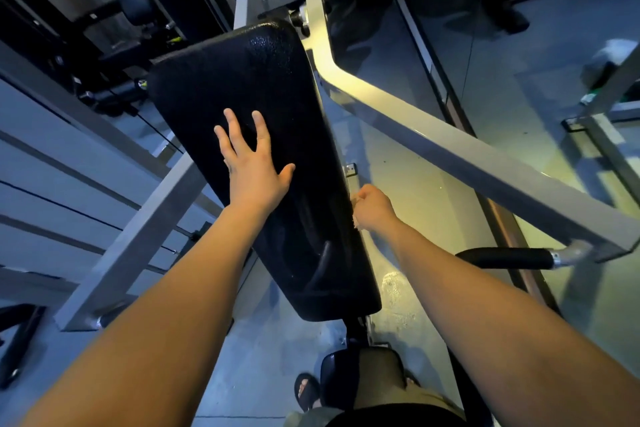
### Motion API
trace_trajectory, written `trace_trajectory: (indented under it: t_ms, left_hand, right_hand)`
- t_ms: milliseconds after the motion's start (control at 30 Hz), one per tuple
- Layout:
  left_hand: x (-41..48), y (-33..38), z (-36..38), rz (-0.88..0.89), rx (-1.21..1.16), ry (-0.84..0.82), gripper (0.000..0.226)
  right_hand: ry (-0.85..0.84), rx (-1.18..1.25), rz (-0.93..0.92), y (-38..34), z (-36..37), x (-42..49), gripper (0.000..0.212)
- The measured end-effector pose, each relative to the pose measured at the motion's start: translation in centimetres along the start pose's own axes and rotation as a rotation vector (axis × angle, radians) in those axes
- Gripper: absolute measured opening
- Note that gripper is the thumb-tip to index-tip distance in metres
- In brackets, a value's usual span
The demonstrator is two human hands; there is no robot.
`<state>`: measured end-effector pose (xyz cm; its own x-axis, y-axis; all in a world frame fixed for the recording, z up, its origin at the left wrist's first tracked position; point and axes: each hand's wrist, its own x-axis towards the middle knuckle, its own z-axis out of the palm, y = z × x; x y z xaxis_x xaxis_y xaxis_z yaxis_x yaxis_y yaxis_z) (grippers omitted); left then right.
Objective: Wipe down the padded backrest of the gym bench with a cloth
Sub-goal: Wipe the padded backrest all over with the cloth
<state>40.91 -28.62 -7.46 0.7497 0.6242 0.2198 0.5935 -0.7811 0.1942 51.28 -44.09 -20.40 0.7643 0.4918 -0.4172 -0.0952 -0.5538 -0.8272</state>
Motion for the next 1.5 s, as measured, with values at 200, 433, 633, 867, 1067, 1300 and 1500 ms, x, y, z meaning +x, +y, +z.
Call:
trace_trajectory:
  t_ms: [200,433,633,867,1067,1300,1500]
  left_hand:
    - [-0.3,-0.4,-1.2,0.022,-0.041,-0.017,0.1]
    - [-0.2,-0.9,-1.9,0.02,-0.002,-0.067,0.101]
    - [-0.7,-1.2,-3.0,0.04,-0.098,-0.071,0.094]
    - [-2.8,-4.8,-2.8,0.033,-0.185,-0.042,0.085]
    - [-4.7,-7.6,-1.6,-0.073,-0.215,-0.115,0.081]
    - [-5.1,-10.0,-0.9,-0.06,-0.264,-0.18,0.087]
    - [-4.7,-10.5,-0.5,-0.061,-0.256,-0.205,0.091]
  right_hand:
    - [0.189,0.196,-0.345,-8.5,-2.9,-1.8,0.027]
    - [0.182,0.062,-0.321,-3.5,-0.7,-2.6,0.037]
    - [0.278,0.003,-0.669,-8.7,-3.2,-3.8,0.023]
    - [0.578,-0.387,-1.068,-14.9,-2.4,-2.1,0.013]
    - [0.361,-0.583,-1.052,-7.9,2.4,-2.1,0.025]
    - [0.227,-0.687,-1.063,-7.3,2.5,-3.4,0.023]
    - [0.548,-0.549,-1.229,-17.8,1.0,-2.4,0.021]
